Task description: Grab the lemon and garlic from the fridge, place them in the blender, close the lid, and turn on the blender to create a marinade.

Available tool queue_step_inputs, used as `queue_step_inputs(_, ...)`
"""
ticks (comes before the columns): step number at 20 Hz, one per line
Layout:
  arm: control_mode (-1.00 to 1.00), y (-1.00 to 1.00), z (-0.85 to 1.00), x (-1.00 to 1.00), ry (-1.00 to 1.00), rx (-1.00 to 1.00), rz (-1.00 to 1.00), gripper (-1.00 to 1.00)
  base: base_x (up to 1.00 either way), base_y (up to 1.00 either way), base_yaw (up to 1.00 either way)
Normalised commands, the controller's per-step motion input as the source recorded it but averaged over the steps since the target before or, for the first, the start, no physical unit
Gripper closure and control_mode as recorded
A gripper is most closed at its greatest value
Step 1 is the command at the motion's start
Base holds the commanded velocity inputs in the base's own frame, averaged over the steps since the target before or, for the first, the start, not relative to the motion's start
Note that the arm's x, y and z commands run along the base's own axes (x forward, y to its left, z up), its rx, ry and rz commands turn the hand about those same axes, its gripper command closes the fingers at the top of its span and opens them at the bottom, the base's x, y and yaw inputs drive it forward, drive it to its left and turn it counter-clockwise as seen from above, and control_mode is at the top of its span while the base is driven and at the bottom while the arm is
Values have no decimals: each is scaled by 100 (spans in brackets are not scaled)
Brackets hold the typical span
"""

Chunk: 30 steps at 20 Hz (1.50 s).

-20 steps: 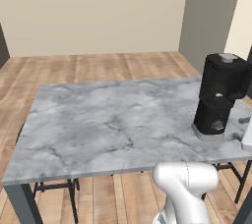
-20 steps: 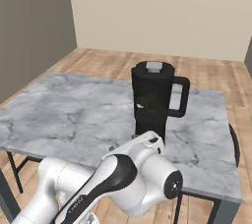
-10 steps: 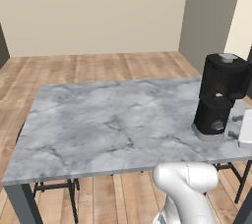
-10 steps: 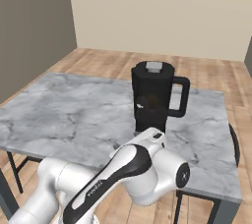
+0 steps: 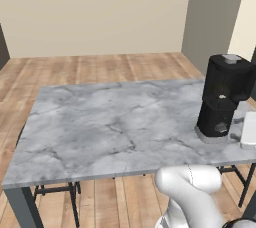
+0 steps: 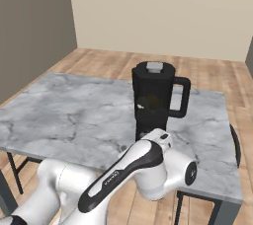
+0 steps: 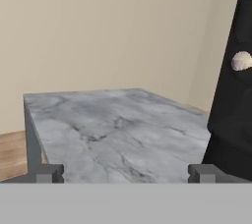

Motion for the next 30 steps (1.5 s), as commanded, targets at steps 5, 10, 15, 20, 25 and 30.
queue_step_inputs(5,-100,0,-18,24,0,0,0,-100,0,0,0)
queue_step_inputs(10,-100,0,-15,23,0,0,0,-100,0,0,0)
queue_step_inputs(15,-100,0,-10,28,-1,0,0,-100,0,0,0)
queue_step_inputs(20,-100,-5,-16,27,-1,0,0,-100,0,0,0)
queue_step_inputs(25,-100,-12,-14,24,-3,0,0,-100,0,0,0)
queue_step_inputs(30,-100,-15,-9,26,-4,0,0,-100,0,0,0)
